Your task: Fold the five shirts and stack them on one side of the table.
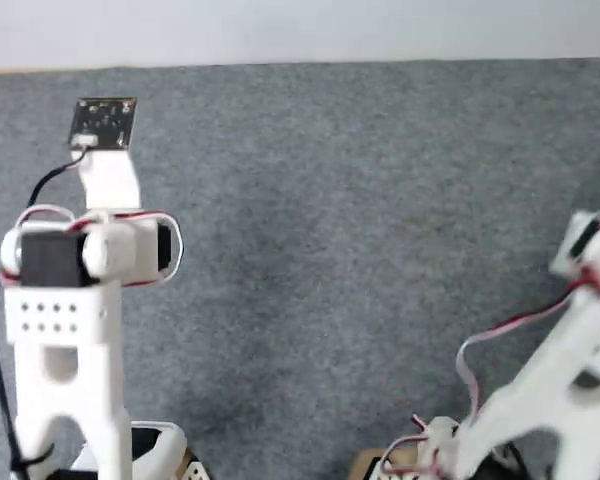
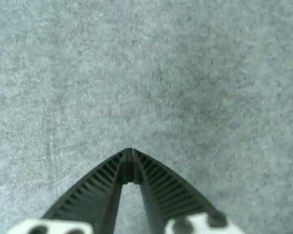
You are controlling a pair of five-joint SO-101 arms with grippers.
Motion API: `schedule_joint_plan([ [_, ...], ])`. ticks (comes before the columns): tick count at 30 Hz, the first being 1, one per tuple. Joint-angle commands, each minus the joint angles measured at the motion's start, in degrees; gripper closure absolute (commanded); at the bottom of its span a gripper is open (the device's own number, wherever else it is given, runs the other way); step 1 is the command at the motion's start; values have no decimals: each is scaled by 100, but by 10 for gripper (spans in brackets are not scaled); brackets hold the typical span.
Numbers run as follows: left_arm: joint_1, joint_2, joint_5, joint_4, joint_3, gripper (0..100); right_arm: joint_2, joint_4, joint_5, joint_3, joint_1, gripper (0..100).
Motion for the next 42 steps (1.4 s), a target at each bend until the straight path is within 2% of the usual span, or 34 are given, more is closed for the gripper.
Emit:
schedule_joint_plan([
  [1, 35, -835, 44, -343, 602, 998, -1270, -22, -167, 1196, -286, 990],
  [9, 9, -3226, 44, -1547, 3055, 998, -3635, -1604, -220, 4413, -725, 990],
  [13, -9, -4325, 44, -1996, 3925, 998, -4637, -1965, -536, 5873, -989, 990],
  [16, 26, -5081, 0, -2224, 4699, 998, -5411, -2062, -721, 6752, -1508, 990],
  [20, 35, -6119, -738, -2400, 5569, 998, -6519, -2105, -888, 7640, -2422, 990],
  [25, 26, -7349, -1046, -2374, 6607, 998, -7275, -2273, -905, 8607, -2879, 990],
  [35, 35, -7279, -1046, -2400, 7389, 998, -7240, -2782, -888, 9987, -2923, 989],
  [42, 26, -7279, -1046, -2971, 8092, 998, -7240, -2958, -897, 10444, -3160, 989],
])
